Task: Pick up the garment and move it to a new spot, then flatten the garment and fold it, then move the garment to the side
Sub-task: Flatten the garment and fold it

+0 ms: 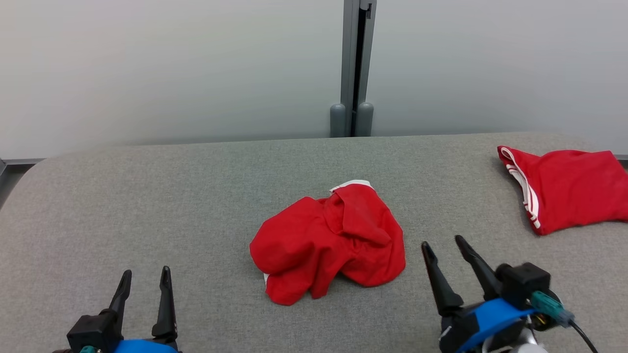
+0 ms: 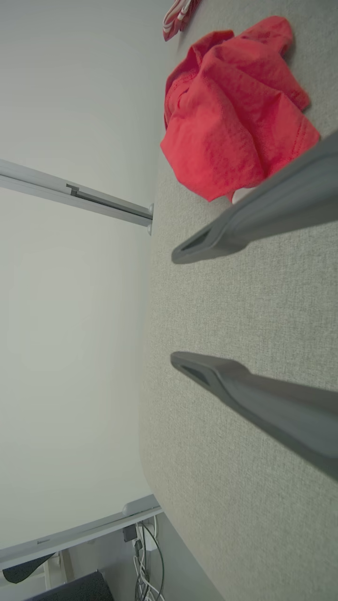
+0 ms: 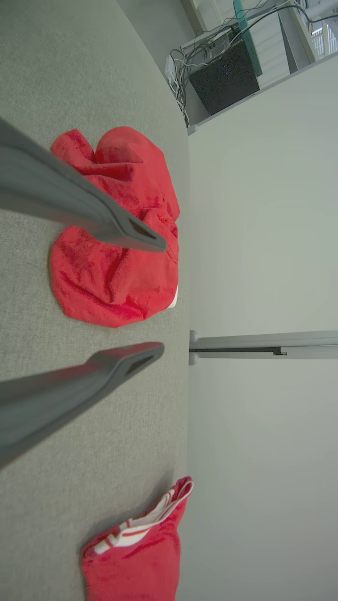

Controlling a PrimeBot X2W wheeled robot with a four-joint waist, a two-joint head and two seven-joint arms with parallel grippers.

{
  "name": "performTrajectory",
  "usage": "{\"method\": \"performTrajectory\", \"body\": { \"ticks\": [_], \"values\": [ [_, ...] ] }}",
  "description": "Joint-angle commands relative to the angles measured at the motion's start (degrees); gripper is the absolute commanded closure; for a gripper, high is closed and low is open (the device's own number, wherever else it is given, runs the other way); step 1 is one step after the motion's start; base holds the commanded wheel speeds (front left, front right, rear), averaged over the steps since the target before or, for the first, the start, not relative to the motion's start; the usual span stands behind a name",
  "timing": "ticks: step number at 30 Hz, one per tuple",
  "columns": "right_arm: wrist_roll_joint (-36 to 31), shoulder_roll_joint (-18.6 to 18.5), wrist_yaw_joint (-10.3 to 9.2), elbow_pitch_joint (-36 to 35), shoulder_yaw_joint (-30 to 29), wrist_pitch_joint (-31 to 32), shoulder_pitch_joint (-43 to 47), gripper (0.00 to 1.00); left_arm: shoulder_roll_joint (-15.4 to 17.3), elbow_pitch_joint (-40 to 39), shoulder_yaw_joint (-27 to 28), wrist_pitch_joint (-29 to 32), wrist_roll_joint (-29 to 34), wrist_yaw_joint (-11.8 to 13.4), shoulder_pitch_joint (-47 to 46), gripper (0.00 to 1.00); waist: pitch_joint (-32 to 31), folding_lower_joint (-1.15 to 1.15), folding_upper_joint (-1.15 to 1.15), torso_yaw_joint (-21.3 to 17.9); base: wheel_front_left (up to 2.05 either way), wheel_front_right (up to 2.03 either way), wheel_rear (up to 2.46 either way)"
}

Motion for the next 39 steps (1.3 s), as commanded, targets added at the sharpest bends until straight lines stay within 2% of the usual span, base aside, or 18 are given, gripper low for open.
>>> {"method": "performTrajectory", "body": {
  "ticks": [1,6,14,22,31,32,33,35,36,39],
  "values": [
    [0.5,-0.1,0.03,0.9,1.3,1.1,-1.9,0.00,0.3,-0.3,0.0,0.2,0.1,0.0,-0.5,0.00,0.2,0.00,0.00,0.2,0.00,0.00,0.00],
    [1.9,-0.1,0.02,7.3,7.2,5.8,-9.1,0.00,0.4,-0.7,-0.7,0.8,0.3,-0.2,-1.8,0.00,1.0,0.00,0.00,1.3,0.00,0.00,0.00],
    [-1.7,-0.1,0.02,21.9,9.9,7.9,-18.9,0.00,0.7,-0.4,-1.4,1.2,0.2,-1.0,-3.3,0.00,2.5,0.00,0.00,4.5,0.00,0.00,0.00],
    [-4.0,-0.1,0.02,34.5,9.3,4.9,-25.2,0.00,0.6,0.6,-2.3,0.9,0.3,-1.9,-5.0,0.00,3.3,0.00,0.00,7.5,0.00,0.00,0.00],
    [-2.9,-0.1,0.02,43.0,7.4,0.9,-29.6,0.00,0.4,1.3,-3.0,0.5,0.4,-2.3,-6.3,0.00,3.7,0.00,0.00,9.5,0.00,0.00,0.00],
    [-2.4,-0.1,0.02,43.7,7.3,0.5,-29.9,0.07,0.5,1.4,-3.0,0.5,0.4,-2.3,-6.3,0.00,3.7,0.00,0.00,9.7,0.00,0.00,0.00],
    [-1.9,-0.1,0.02,44.6,7.2,0.2,-30.2,0.51,0.6,1.5,-3.0,0.5,0.3,-2.3,-6.2,0.00,3.7,0.00,0.00,9.8,0.00,0.00,0.00],
    [-0.8,-0.1,0.02,46.0,7.1,-0.4,-31.3,0.73,0.6,1.6,-3.1,0.4,0.3,-2.5,-6.3,0.00,3.8,0.00,0.00,10.1,0.00,0.00,0.00],
    [-0.6,-0.1,0.02,46.8,7.0,-0.5,-32.0,1.00,0.7,1.6,-3.1,0.4,0.2,-2.5,-6.4,0.00,3.9,0.00,0.00,10.1,0.00,0.00,0.00],
    [0.7,-0.1,0.02,48.2,6.8,-2.1,-33.8,1.00,0.8,1.4,-3.2,0.4,0.4,-2.3,-6.5,0.00,4.0,0.00,0.00,10.4,0.00,0.00,0.00]
  ]
}}
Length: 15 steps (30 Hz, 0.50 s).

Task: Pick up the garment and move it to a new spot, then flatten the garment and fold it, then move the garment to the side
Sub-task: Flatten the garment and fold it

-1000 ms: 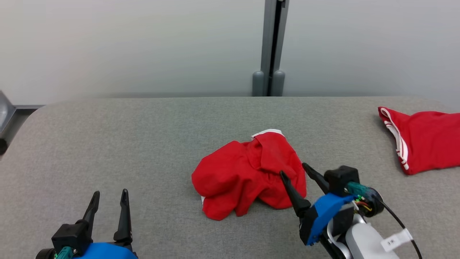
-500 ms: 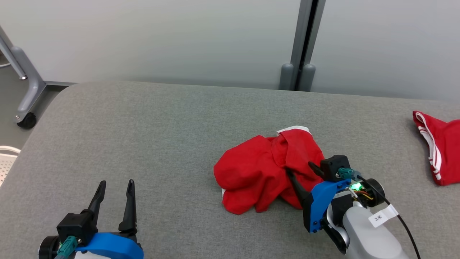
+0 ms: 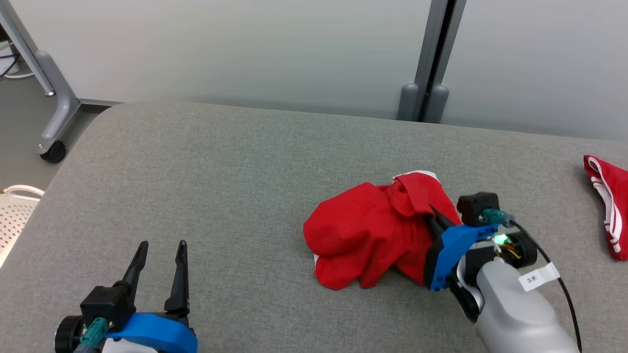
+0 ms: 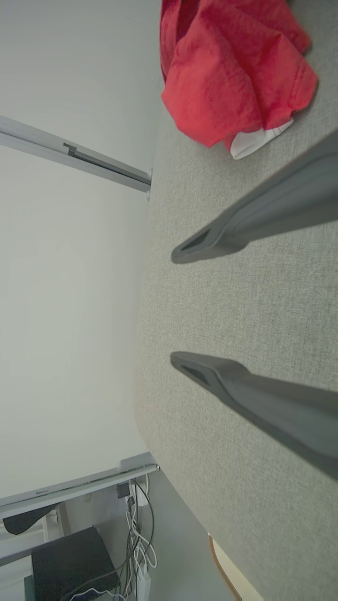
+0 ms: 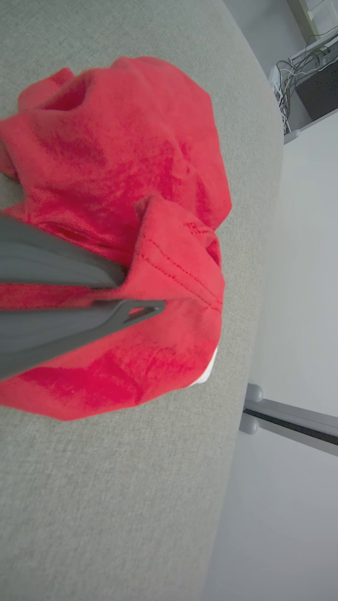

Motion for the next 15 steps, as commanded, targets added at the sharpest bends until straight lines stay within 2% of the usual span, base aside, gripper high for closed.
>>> {"method": "performTrajectory", "body": {
  "ticks": [1,4,8,15],
  "values": [
    [0.9,-0.1,0.01,0.3,0.0,-1.6,-2.0,1.00,0.4,-0.2,0.0,-0.1,0.2,0.2,-0.7,0.00,-0.1,-0.01,-0.01,0.1,0.00,0.00,0.00],
    [3.0,-0.1,0.02,0.1,1.3,-3.8,-3.6,1.00,0.5,-0.3,-0.2,-0.2,0.3,0.3,-0.9,0.00,-0.3,-0.01,-0.01,0.4,0.00,0.00,0.00],
    [7.9,-0.1,0.01,-4.0,7.1,-5.6,-6.0,1.00,0.7,-0.3,-0.4,-0.2,0.3,0.2,-1.0,0.00,-0.8,-0.01,-0.01,0.7,0.00,0.00,0.00],
    [22.6,-0.1,0.02,-15.7,17.8,-7.1,-10.7,1.00,0.9,-0.8,-0.5,-0.1,0.2,0.8,-0.7,0.00,-1.6,-0.01,-0.01,0.4,0.00,0.00,0.00]
  ]
}}
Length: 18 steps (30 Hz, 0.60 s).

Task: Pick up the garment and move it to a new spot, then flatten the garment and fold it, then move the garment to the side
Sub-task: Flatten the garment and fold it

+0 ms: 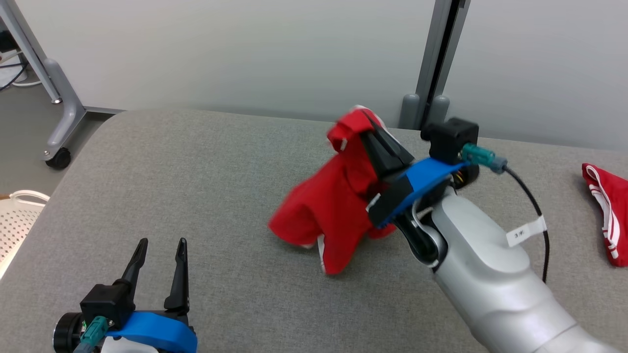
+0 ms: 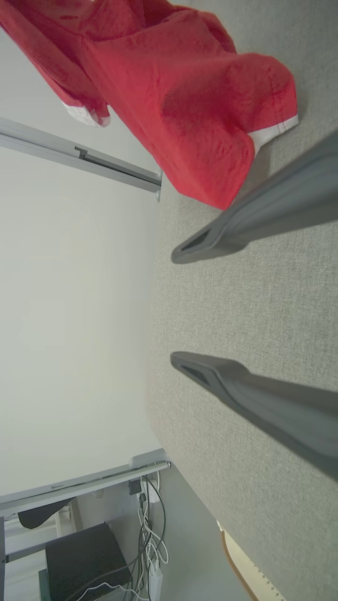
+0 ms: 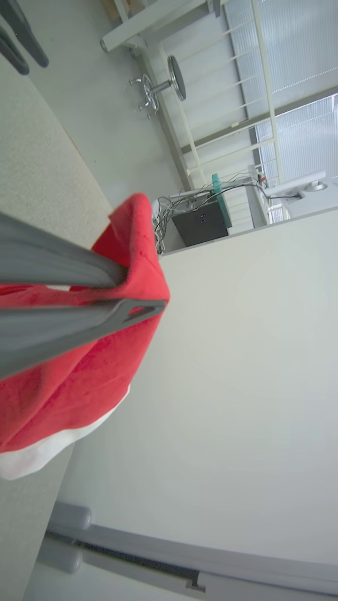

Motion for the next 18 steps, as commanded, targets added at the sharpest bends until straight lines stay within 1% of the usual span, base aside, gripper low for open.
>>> {"method": "performTrajectory", "body": {
  "ticks": [1,3,5,7,8,10,11,12,13,14,15,16,17,18],
  "values": [
    [4.0,-0.2,0.03,-2.9,1.8,-0.7,-2.3,1.00,0.3,-0.2,0.1,-0.1,0.0,0.3,-0.4,0.00,-0.2,0.00,-0.01,-0.1,0.00,0.00,0.00],
    [8.1,-0.2,0.03,-6.1,2.7,-1.0,-3.9,1.00,0.3,-0.3,0.1,-0.2,-0.2,0.3,-0.3,0.00,-0.2,0.00,-0.01,-0.3,0.00,0.00,0.00],
    [11.4,-0.2,0.03,-9.1,1.6,-1.1,-4.9,1.00,0.4,-0.4,0.2,-0.2,-0.3,0.4,-0.1,0.00,-0.3,0.00,-0.01,-0.5,0.00,0.00,0.00],
    [12.1,-0.3,0.02,-11.1,-1.3,-1.2,-4.5,1.00,0.4,-0.6,0.3,-0.3,-0.3,0.5,0.0,0.00,-0.3,0.00,-0.01,-0.8,0.00,0.00,0.00],
    [11.4,-0.3,0.03,-11.1,-2.6,-1.2,-3.3,1.00,0.4,-0.7,0.3,-0.4,-0.4,0.5,0.1,0.00,-0.3,0.00,-0.01,-1.0,0.00,0.00,0.00],
    [9.8,-0.3,0.02,-9.1,-5.5,-1.2,-0.5,1.00,0.5,-0.8,0.4,-0.5,-0.4,0.6,0.3,0.00,-0.2,0.00,-0.01,-1.4,0.00,0.00,0.00],
    [9.8,-0.3,0.02,-9.1,-5.5,-1.2,-0.5,1.00,0.5,-0.8,0.4,-0.5,-0.4,0.6,0.3,0.00,-0.2,0.00,-0.01,-1.4,0.00,0.00,0.00],
    [7.7,-0.2,0.03,-6.0,-9.1,-1.2,1.5,1.00,0.5,-0.9,0.3,-0.5,-0.5,0.6,0.3,0.00,-0.1,0.00,-0.01,-1.7,0.00,0.00,0.00],
    [7.1,-0.3,0.03,-3.9,-11.3,-1.2,2.8,1.00,0.4,-0.9,0.2,-0.5,-0.5,0.6,0.2,0.00,-0.1,0.00,-0.01,-1.9,0.00,0.00,0.00],
    [7.1,-0.3,0.03,-3.9,-11.3,-1.2,2.8,1.00,0.4,-0.9,0.2,-0.5,-0.5,0.6,0.2,0.00,-0.1,0.00,-0.01,-1.9,0.00,0.00,0.00],
    [6.2,-0.2,0.03,-2.0,-13.2,-1.2,4.0,1.00,0.3,-1.0,0.1,-0.5,-0.5,0.6,0.1,0.00,0.0,0.00,-0.01,-2.0,0.00,0.00,0.00],
    [4.5,-0.2,0.03,0.7,-15.6,-1.2,5.1,0.90,0.3,-1.0,0.1,-0.5,-0.6,0.6,0.0,0.00,0.0,0.00,-0.01,-2.2,0.00,0.00,0.00],
    [2.7,-0.2,0.03,2.8,-18.0,-1.2,6.2,0.01,0.3,-1.0,0.0,-0.5,-0.6,0.6,-0.1,0.00,0.1,0.00,-0.01,-2.3,0.00,0.00,0.00],
    [0.9,-0.3,0.03,4.7,-21.3,-1.2,7.2,0.00,0.2,-0.9,0.0,-0.5,-0.6,0.6,-0.2,0.00,0.1,0.00,-0.01,-2.5,0.00,0.00,0.00]
  ]
}}
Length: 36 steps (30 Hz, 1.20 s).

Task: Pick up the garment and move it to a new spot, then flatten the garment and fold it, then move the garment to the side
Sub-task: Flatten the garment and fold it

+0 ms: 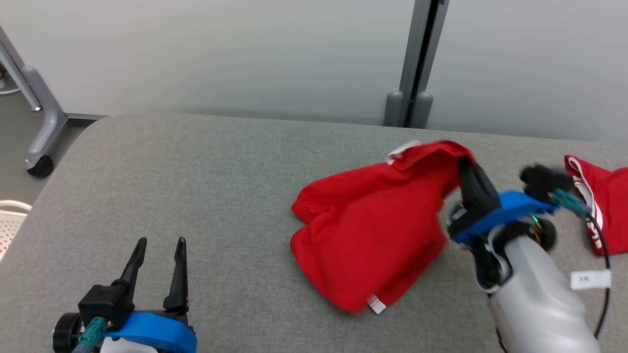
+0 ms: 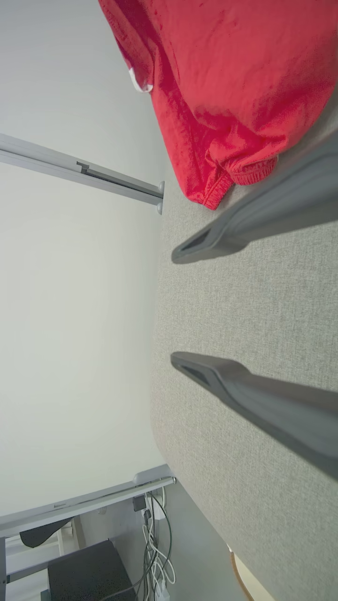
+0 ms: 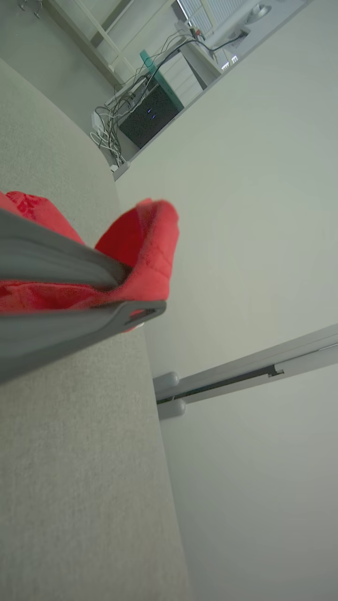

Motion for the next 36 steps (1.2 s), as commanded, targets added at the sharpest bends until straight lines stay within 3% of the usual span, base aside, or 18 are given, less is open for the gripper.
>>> {"method": "performTrajectory", "body": {
  "ticks": [1,7,11,19,29,36],
  "values": [
    [-2.2,-0.4,0.03,1.3,-2.5,-0.2,1.4,0.00,-0.1,-0.1,0.0,-0.3,-0.2,0.2,-0.4,0.00,0.0,0.00,-0.01,-0.1,0.00,0.00,0.00],
    [-9.6,-0.3,0.03,1.7,-19.2,-0.2,7.0,0.00,0.2,0.2,0.2,-0.3,-0.4,0.4,-0.1,0.00,-0.3,0.00,-0.01,-1.2,0.00,0.00,0.00],
    [-12.0,-0.3,0.03,-1.2,-23.4,-0.2,9.8,0.00,0.5,0.1,0.3,-0.4,-0.6,0.4,0.6,0.00,-0.6,0.00,-0.01,-2.0,0.00,0.00,0.00],
    [-12.6,-0.3,0.03,-9.5,-17.1,-0.2,17.5,0.00,0.5,0.1,-0.2,-0.5,-0.9,0.6,1.1,0.00,-1.8,0.00,-0.01,-3.3,0.00,0.00,0.00],
    [-25.6,-0.3,0.03,-28.9,-14.3,-0.2,31.4,0.00,0.9,-0.4,0.0,-0.6,-1.3,1.1,2.8,0.00,-2.6,0.00,-0.01,-4.5,0.00,0.00,0.00],
    [-30.1,-0.3,0.03,-35.3,-13.9,1.3,37.1,0.00,0.6,-0.6,-0.3,-0.7,-1.5,1.7,4.1,0.00,-2.8,0.00,-0.01,-5.6,0.00,0.00,0.00]
  ]
}}
